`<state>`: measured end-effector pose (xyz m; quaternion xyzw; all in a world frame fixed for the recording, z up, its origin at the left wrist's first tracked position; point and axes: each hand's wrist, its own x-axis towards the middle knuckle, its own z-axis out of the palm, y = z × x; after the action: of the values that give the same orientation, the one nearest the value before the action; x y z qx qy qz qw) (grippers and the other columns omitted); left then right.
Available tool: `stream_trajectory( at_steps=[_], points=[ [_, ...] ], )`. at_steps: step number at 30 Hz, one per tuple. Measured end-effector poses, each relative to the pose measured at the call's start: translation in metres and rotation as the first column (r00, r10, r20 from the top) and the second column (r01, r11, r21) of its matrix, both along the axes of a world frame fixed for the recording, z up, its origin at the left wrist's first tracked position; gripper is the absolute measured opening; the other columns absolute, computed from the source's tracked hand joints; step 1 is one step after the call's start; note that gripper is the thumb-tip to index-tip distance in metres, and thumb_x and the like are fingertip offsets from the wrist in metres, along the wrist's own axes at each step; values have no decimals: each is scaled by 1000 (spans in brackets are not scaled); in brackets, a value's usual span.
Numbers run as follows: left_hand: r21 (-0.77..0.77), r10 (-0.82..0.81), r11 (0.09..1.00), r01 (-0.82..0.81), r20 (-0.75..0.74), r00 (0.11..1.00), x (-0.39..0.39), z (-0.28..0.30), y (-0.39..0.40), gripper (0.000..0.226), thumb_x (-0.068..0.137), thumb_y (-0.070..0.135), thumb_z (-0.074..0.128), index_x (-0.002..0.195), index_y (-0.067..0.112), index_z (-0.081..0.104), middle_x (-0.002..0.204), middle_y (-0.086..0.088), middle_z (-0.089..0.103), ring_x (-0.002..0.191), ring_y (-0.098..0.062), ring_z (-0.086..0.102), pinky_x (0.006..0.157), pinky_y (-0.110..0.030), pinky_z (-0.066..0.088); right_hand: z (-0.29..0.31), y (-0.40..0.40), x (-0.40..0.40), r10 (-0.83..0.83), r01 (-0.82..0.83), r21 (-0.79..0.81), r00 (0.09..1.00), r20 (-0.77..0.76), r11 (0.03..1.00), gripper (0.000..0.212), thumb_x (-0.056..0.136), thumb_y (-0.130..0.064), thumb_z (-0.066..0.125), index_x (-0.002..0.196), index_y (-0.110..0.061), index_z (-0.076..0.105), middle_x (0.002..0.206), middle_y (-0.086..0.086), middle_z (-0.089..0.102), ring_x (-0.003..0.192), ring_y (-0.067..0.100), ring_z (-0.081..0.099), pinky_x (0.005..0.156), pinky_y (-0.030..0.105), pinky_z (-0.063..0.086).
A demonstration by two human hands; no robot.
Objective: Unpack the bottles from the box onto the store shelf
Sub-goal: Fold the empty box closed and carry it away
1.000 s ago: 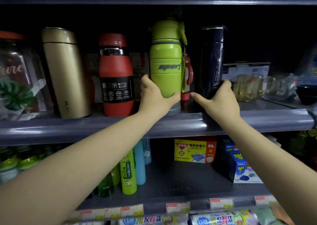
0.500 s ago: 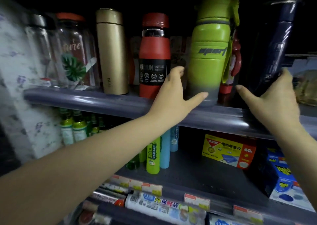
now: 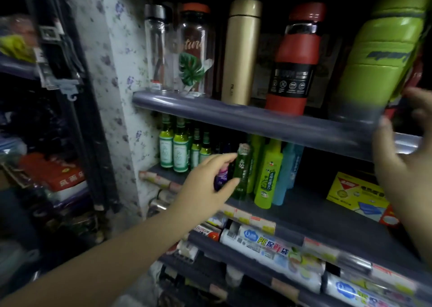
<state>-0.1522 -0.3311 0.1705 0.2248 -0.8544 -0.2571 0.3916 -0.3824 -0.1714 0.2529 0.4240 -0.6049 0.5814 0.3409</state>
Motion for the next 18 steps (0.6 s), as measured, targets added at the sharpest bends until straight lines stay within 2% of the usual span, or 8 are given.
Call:
stream_trajectory(
  at_steps=[2,3,5,7,10,15,16,18],
  points=[
    [65,63,996,-68,68,996,34,-31,-2,50,93,28,59,140,32,42,135,18,45,121,6,43,91,4,31,-29,-20,29,168,-168,132,986,9,977,41,95,-26,53,129,-4,50,126,17,55,119,20,50,104,37,41],
    [82,94,991,-103,109,990,51,-47,-2,50,94,30,57,140,34,40,134,20,43,121,6,41,88,6,29,-45,-35,53,260,-264,186,965,47,946,41,94,-26,53,129,-5,50,126,14,56,119,19,52,103,36,42],
    [88,160,980,-179,189,969,86,-81,0,50,94,32,56,141,33,40,134,21,42,120,6,42,87,4,29,-81,-55,106,439,-476,255,878,192,842,45,91,-35,53,131,-13,50,128,5,57,121,15,54,104,35,43],
    [117,216,961,-250,246,945,123,-113,5,50,93,31,57,141,31,42,133,20,42,119,2,45,91,-2,31,-113,-74,151,527,-614,289,784,328,734,46,90,-42,51,132,-23,49,130,-4,56,123,7,52,103,29,43],
    [191,284,918,-347,295,913,178,-163,17,48,92,26,59,138,25,46,135,11,48,123,-7,49,95,-7,31,-162,-90,222,574,-749,363,660,485,554,36,94,-40,53,130,-35,46,132,-17,52,123,-6,47,98,16,42],
    [376,354,777,-505,402,845,264,-243,48,51,91,29,58,139,19,44,140,3,48,128,-15,47,97,-11,29,-241,-105,308,529,-834,401,551,645,380,39,93,-30,57,132,-25,50,129,-17,52,117,-17,45,93,5,39],
    [419,358,737,-530,423,833,279,-258,57,52,90,33,56,138,16,46,140,-1,50,127,-17,48,98,-12,29,-256,-104,322,516,-856,400,517,683,328,40,93,-29,57,132,-24,50,130,-17,52,117,-17,45,93,4,38],
    [452,390,677,-581,449,804,306,-291,77,62,83,44,44,132,9,52,133,-8,56,121,-17,53,96,-12,29,-288,-100,345,480,-885,399,466,743,241,43,93,-29,56,135,-23,49,133,-11,52,121,-5,48,93,5,40]
  ],
)
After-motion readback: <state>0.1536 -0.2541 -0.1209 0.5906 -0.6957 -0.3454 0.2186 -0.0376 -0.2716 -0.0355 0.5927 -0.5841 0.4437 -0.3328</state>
